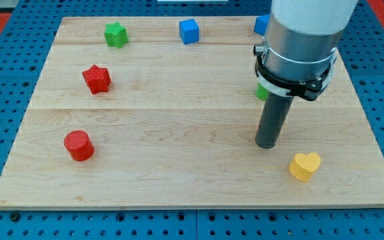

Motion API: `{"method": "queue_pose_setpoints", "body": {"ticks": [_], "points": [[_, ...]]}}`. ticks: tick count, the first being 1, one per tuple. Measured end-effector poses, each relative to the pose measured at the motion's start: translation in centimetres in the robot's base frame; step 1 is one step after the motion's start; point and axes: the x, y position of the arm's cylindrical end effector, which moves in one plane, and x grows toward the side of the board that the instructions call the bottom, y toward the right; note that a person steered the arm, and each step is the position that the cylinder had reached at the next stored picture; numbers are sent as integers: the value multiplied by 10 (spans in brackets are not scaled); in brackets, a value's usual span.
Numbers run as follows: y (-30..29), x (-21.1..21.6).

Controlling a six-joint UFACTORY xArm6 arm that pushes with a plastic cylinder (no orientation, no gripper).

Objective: Place the yellow hexagon vertically top to yellow heart

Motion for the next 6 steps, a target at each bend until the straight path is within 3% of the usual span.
{"method": "queue_pose_setpoints", "body": {"ticks": [1,2,4,6], "points": [[-48,7],[-44,-22],[15,-25],[17,-23]]}}
